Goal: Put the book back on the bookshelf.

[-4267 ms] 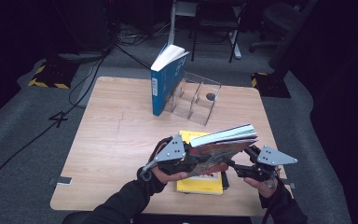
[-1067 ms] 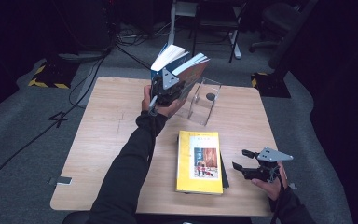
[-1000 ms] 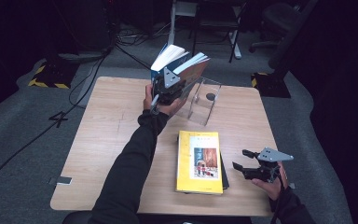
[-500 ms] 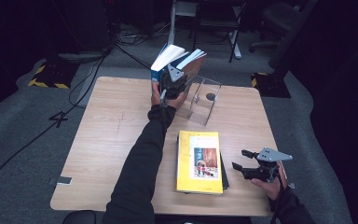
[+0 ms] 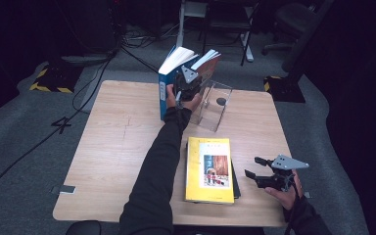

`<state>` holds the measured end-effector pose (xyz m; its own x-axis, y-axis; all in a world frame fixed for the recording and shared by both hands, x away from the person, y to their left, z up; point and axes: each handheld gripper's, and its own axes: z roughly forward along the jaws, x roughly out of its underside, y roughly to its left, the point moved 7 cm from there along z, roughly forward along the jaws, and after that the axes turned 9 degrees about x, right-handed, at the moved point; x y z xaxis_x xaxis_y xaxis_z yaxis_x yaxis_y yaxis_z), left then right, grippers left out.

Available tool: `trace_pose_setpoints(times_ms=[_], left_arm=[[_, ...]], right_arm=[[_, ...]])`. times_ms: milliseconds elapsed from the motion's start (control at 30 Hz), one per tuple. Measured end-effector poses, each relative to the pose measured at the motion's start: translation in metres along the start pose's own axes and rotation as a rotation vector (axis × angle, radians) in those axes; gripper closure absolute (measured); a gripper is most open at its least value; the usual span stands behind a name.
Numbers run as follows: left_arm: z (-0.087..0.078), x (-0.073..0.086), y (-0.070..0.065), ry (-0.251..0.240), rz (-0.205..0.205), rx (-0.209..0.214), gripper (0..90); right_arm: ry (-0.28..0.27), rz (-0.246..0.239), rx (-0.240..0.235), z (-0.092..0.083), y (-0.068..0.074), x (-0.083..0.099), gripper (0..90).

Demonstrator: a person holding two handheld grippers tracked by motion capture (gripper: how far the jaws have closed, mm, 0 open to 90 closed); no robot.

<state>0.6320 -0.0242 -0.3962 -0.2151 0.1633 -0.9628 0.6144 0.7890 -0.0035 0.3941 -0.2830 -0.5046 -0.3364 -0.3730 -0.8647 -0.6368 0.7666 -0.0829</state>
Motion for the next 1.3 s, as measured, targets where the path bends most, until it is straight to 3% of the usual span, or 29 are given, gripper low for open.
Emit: trace_pose_setpoints(times_ms=[100, 233, 433, 800, 1100, 1300], left_arm=[[0.005, 0.003, 0.0, 0.004, 0.014, -0.007, 73.8], [0.008, 0.006, 0.002, -0.014, 0.002, -0.004, 73.7], [0.005, 0.011, 0.004, -0.032, -0.016, -0.007, 73.6], [-0.009, 0.025, 0.015, -0.037, -0.051, -0.05, 71.8], [-0.021, 0.039, 0.02, -0.022, -0.05, -0.05, 65.5], [-0.032, 0.056, 0.016, 0.021, -0.005, -0.036, 58.6]], right_arm=[[-0.002, 0.008, 0.0, -0.001, -0.002, 0.001, 31.2], [-0.008, 0.007, 0.0, -0.001, -0.002, 0.0, 31.4], [-0.007, 0.005, 0.0, -0.002, -0.001, 0.0, 31.5], [-0.002, 0.006, -0.006, -0.001, 0.0, 0.0, 31.6], [0.008, 0.001, -0.011, 0.001, 0.001, 0.002, 31.5], [0.008, -0.001, -0.012, 0.0, 0.002, 0.001, 31.6]])
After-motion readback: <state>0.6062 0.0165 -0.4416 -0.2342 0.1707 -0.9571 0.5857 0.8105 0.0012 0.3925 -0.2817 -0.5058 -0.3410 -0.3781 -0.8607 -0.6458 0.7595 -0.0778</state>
